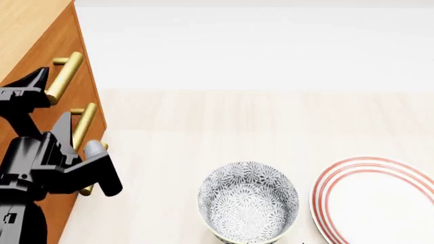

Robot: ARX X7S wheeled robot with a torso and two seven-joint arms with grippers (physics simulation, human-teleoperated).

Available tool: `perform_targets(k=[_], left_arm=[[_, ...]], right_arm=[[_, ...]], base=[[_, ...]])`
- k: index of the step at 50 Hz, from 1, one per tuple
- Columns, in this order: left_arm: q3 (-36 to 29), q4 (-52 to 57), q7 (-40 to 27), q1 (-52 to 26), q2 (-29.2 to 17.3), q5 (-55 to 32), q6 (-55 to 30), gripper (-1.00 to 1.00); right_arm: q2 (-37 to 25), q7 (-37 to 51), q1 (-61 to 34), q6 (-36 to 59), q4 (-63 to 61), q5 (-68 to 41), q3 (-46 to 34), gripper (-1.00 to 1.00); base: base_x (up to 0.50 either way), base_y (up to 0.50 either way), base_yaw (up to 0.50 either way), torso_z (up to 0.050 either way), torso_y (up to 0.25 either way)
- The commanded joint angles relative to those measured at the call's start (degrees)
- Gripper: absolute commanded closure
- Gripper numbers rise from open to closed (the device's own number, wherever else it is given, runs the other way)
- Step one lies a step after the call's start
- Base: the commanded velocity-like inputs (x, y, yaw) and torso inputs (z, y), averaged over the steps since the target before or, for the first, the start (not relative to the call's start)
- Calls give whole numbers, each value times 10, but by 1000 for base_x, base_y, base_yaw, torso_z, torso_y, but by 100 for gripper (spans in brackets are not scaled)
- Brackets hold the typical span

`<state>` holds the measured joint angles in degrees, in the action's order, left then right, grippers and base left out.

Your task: Open the top drawer of the cabinet.

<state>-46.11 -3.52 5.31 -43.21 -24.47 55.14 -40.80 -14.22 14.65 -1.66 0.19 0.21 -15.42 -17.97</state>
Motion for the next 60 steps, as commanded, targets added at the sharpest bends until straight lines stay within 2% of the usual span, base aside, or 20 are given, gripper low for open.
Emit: perform_targets(k=[1,32,60], left_arm=[[15,-19,9,-9,15,-6,11,-100],[11,-94,0,-33,34,-30,32,-100],[15,-118,-11,-51,38,-34,36,-100]], right_arm=[[9,-9,-2,-2,3,6,10,-100],[3,-4,-2,1,2,-1,2,-100],[1,-4,-6,-5,13,-8,-5,-100]], base=[[0,0,0,0,0],[0,0,0,0,0],[0,0,0,0,0]])
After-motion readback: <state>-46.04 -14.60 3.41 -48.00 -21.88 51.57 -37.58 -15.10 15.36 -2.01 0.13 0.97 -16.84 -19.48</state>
